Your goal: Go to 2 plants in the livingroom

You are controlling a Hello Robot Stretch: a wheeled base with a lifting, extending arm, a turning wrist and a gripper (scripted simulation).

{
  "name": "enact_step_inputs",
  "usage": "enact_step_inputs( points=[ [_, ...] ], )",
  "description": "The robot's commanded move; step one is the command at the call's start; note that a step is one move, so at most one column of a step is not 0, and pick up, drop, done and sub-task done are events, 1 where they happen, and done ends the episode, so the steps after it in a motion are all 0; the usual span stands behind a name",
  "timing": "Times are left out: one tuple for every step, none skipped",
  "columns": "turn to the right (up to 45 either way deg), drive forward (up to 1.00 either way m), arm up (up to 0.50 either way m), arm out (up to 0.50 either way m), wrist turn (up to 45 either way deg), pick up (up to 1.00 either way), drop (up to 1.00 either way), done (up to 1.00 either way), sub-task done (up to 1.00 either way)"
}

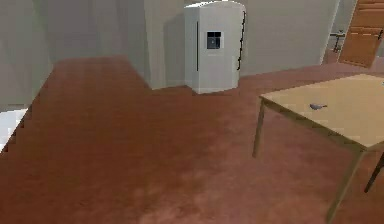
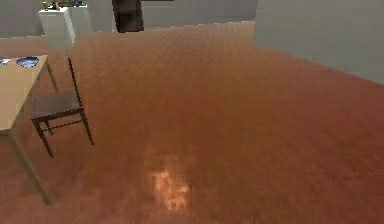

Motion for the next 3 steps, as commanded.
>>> enact_step_inputs(
  points=[
    [0.0, 1.00, 0.00, 0.00, 0.0, 0.00, 0.00, 0.00, 0.00],
    [0.0, 0.85, 0.00, 0.00, 0.0, 0.00, 0.00, 0.00, 0.00],
    [18.0, 0.00, 0.00, 0.00, 0.0, 0.00, 0.00, 0.00, 0.00]
  ],
)
